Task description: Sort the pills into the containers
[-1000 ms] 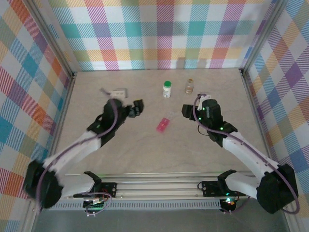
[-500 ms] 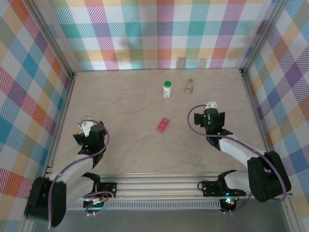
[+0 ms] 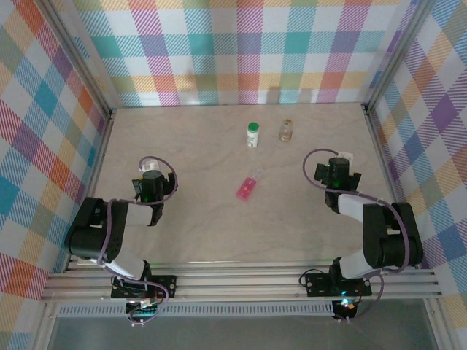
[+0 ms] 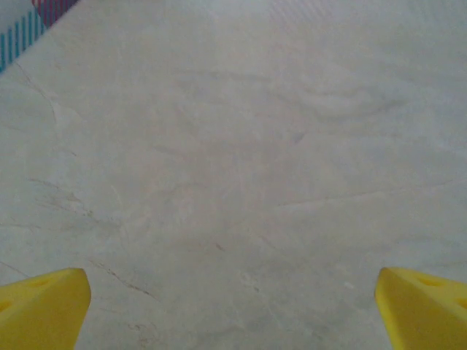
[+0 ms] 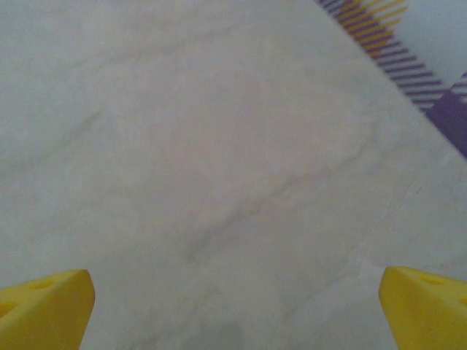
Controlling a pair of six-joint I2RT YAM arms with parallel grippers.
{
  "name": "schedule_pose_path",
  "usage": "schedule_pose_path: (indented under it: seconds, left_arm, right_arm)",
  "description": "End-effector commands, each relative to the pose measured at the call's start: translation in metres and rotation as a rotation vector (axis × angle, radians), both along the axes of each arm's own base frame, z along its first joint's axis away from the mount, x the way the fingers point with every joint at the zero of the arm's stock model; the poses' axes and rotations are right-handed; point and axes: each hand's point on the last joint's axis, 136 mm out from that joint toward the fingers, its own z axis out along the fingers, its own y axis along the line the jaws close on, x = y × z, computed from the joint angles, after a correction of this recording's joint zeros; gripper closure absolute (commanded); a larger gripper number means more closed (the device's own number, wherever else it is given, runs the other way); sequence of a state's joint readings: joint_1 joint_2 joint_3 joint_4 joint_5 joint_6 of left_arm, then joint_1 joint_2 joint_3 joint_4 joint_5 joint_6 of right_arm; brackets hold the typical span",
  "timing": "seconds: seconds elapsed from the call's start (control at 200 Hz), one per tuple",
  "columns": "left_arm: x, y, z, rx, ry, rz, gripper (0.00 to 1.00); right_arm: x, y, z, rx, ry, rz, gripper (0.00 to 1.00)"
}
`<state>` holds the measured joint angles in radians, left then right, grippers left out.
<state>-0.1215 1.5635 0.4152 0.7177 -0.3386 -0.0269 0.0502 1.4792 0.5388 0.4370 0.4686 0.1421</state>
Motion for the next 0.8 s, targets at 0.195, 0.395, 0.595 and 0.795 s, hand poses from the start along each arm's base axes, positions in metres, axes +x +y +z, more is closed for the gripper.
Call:
schedule_pose_path:
  seconds: [0.195, 0.395, 0.595, 0.795]
  left_arm:
    - [0.012, -0.009, 0.019, -0.029, -0.087, -0.085, 0.00]
    - [0.012, -0.009, 0.019, -0.029, -0.087, -0.085, 0.00]
    - [0.012, -0.009, 0.019, -0.029, -0.087, -0.085, 0.00]
    - [0.012, -0.010, 0.019, -0.030, -0.086, -0.085, 0.00]
  right_arm:
    - [-0.013, 0.072, 0.020, 0.029, -0.327, 0.457, 0.01]
    - [0.011, 0.069, 0.008, 0.147, -0.185, 0.492, 0.01]
    - [0.011, 0.069, 0.009, 0.144, -0.191, 0.492, 0.01]
    - [0.011, 0.069, 0.009, 0.143, -0.190, 0.491, 0.01]
